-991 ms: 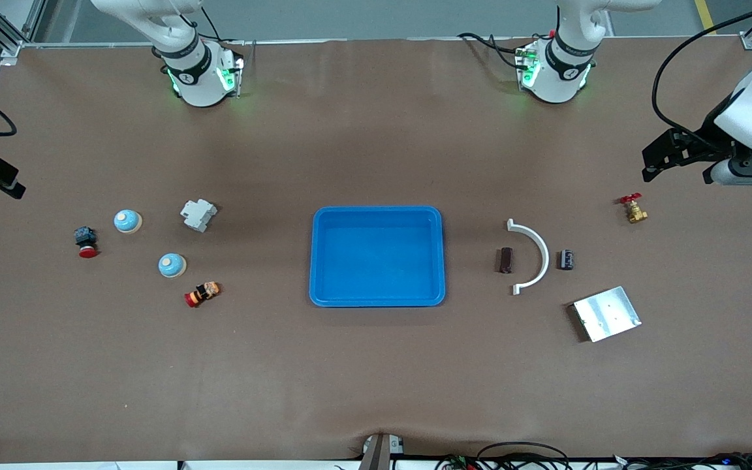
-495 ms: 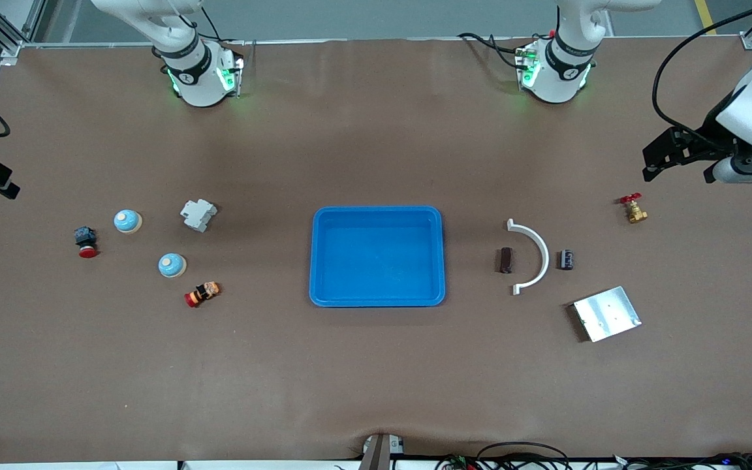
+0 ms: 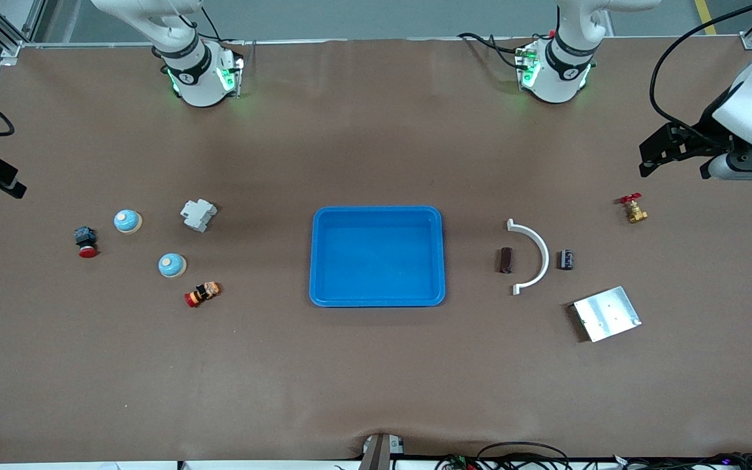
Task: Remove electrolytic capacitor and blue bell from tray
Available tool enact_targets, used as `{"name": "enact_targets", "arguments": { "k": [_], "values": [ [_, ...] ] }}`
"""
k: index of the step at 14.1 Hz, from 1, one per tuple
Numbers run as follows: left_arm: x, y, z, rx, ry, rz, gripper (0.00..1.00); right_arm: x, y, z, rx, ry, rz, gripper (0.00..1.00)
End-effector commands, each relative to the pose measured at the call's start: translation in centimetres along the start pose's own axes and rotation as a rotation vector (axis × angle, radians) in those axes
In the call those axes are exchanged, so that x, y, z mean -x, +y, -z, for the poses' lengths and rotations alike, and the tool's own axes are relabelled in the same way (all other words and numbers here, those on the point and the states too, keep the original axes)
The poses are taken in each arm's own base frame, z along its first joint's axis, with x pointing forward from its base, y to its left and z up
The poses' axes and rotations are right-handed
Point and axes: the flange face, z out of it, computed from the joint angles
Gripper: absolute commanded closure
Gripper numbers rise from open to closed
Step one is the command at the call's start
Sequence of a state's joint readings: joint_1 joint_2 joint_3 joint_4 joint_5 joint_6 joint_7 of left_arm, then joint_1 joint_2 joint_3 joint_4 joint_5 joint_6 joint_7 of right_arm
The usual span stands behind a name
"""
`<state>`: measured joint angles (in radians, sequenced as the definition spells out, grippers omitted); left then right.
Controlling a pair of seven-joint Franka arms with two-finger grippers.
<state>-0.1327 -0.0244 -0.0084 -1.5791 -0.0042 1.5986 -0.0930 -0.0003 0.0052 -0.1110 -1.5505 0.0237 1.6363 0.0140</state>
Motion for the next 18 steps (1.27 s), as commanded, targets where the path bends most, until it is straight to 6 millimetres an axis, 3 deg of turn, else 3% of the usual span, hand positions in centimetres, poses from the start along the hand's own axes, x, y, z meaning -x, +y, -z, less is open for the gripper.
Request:
{"name": "enact_targets", "arguments": {
  "k": [1, 5, 18],
  "values": [
    [0.1, 0.6, 0.5, 0.019, -0.018, -0.010, 0.00, -0.1, -0.2, 0.4, -0.016, -0.001, 0.004, 0.00],
    [0.3, 1.6, 0.4, 0.014, -0.026, -0.035, 0.00, 0.0, -0.4, 0.4, -0.015, -0.012, 0.034, 0.00],
    [0.3, 1.8, 0.2, 0.015, -0.029, -0.036, 0.00, 0.1, -0.1, 0.5, -0.013, -0.013, 0.047, 0.00]
  ]
}}
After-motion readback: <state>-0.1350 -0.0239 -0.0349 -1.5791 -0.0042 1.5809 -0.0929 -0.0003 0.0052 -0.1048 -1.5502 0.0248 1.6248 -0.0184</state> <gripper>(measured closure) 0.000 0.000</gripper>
